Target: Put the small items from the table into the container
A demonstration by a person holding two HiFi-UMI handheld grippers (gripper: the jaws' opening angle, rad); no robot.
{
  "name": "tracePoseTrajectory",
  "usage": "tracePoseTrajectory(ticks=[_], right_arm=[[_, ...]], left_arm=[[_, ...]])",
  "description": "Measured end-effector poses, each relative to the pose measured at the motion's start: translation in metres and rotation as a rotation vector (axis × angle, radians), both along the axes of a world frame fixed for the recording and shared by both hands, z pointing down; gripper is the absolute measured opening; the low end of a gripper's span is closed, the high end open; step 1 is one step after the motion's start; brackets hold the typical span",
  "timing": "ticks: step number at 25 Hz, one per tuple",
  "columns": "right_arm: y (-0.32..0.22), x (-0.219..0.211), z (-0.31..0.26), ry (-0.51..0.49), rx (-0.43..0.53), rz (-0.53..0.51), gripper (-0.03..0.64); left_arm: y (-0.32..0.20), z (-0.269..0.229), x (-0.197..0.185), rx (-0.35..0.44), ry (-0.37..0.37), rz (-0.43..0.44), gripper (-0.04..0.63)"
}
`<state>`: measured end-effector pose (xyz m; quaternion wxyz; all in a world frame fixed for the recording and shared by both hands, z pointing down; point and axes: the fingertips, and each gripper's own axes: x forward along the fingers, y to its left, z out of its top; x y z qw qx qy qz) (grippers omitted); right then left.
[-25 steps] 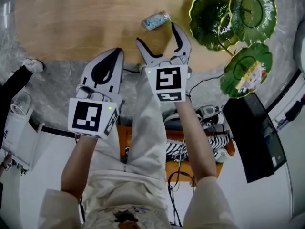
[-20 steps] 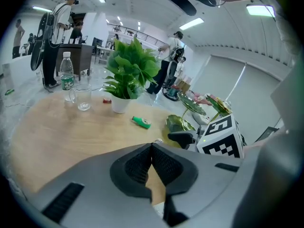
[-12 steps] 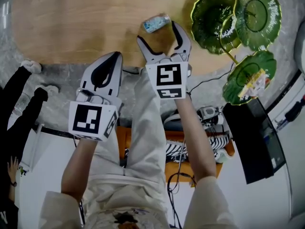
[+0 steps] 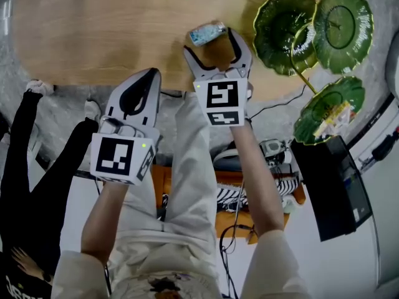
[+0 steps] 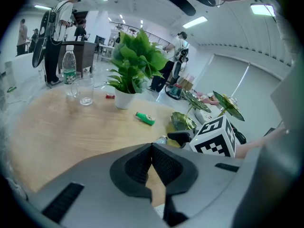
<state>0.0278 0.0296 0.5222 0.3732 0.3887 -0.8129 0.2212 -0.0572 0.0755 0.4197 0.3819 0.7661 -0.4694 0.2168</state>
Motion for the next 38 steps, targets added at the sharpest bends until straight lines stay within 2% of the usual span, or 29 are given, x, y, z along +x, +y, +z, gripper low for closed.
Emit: tracePoseTrajectory(ticks=[20,38], right_arm=[[-0.003,0.005,0.018,0.083,-0.016,-0.008,0.388],[0.006,0.021,-0.009,0.042,-0.027,0.041,0.388]], left_arm=[[-0.005,0.001,-0.003,-0.016,-0.002,-0.012,0.009],[-0.001,-0.019,0.021,0.006,-0.004,0.038,0.009]])
